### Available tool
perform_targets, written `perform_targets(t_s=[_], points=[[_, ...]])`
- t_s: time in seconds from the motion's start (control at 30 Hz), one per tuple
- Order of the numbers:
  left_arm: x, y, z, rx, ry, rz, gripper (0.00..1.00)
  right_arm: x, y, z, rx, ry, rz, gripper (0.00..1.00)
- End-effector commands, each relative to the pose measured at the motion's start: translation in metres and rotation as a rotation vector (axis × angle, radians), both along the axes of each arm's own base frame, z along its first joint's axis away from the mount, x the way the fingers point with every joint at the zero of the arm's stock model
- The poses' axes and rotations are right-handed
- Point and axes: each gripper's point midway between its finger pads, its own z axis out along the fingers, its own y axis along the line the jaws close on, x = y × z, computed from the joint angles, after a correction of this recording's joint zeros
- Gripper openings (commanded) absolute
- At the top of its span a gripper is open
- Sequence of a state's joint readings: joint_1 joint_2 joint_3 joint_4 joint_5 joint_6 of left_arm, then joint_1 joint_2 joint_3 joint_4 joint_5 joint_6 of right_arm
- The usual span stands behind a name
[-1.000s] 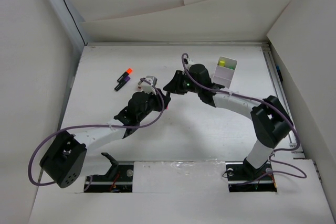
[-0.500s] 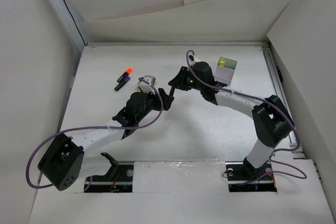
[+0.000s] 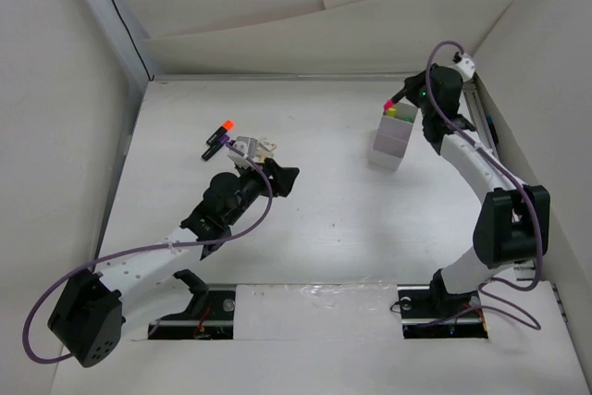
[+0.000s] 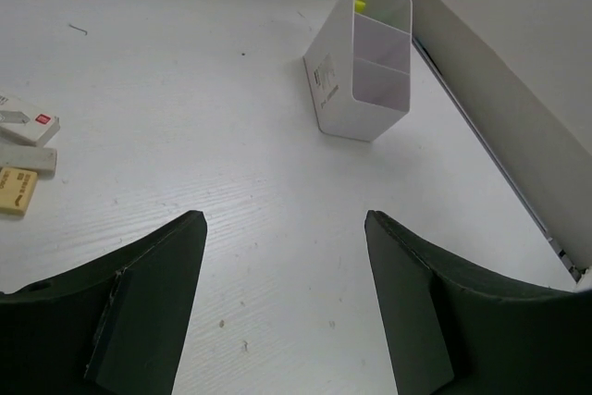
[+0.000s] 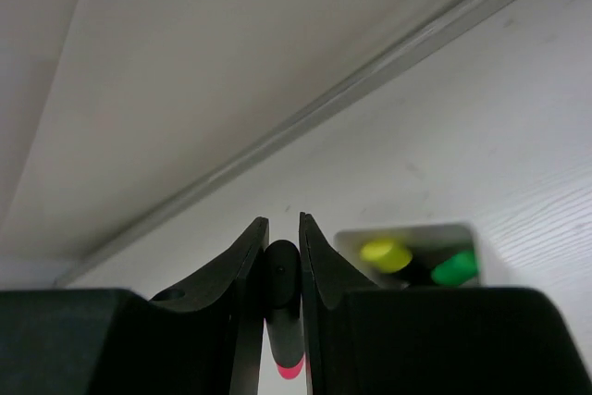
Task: Sort the stationery into containers
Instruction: Place the pen in the storage box.
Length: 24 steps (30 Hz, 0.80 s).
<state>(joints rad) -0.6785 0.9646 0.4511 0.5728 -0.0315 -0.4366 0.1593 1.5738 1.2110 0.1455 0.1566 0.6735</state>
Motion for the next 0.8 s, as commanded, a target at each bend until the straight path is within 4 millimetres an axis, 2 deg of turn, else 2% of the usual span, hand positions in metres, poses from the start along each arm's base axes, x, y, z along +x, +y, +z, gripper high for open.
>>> perform_targets(t_s=[0.0,0.07,0.2,0.23,0.3,0.43,0.53,0.57,0.63,0.7,0.77], points=[[-0.001,-0.004,0.006,-0.031,-0.001,-0.016,0.67,0.013,-0.061,0.039,-0.08,-0.081,-0.246,0.01],[-0.001,-0.007,0.005,-0.031,-0.001,-0.028,0.67,0.018,-0.075,0.035,-0.134,-0.062,-0.286,0.01],[-0.002,-0.009,0.0,-0.03,0.023,-0.037,0.67,0.027,-0.091,0.03,-0.221,-0.038,-0.358,0.01],[-0.002,-0.01,0.006,-0.054,0.009,-0.037,0.67,0.027,-0.093,0.034,-0.234,-0.038,-0.367,0.01],[-0.003,-0.011,0.006,-0.055,0.009,-0.048,0.67,0.03,-0.101,0.026,-0.275,-0.013,-0.401,0.01],[-0.004,-0.013,0.0,-0.049,0.032,-0.058,0.67,0.03,-0.095,0.02,-0.324,0.007,-0.419,0.01],[-0.003,-0.014,0.005,-0.055,0.025,-0.058,0.67,0.034,-0.096,0.006,-0.367,0.042,-0.439,0.01],[-0.003,-0.014,0.005,-0.062,0.03,-0.057,0.67,0.033,-0.093,0.006,-0.37,0.041,-0.442,0.01],[-0.002,-0.011,0.005,-0.062,0.031,-0.048,0.67,0.038,-0.087,-0.006,-0.39,0.064,-0.434,0.01],[0.0,-0.008,0.006,-0.062,0.031,-0.039,0.67,0.04,-0.08,-0.006,-0.402,0.061,-0.439,0.01],[-0.001,-0.008,0.006,-0.07,0.037,-0.049,0.67,0.042,-0.081,-0.009,-0.406,0.066,-0.448,0.01]])
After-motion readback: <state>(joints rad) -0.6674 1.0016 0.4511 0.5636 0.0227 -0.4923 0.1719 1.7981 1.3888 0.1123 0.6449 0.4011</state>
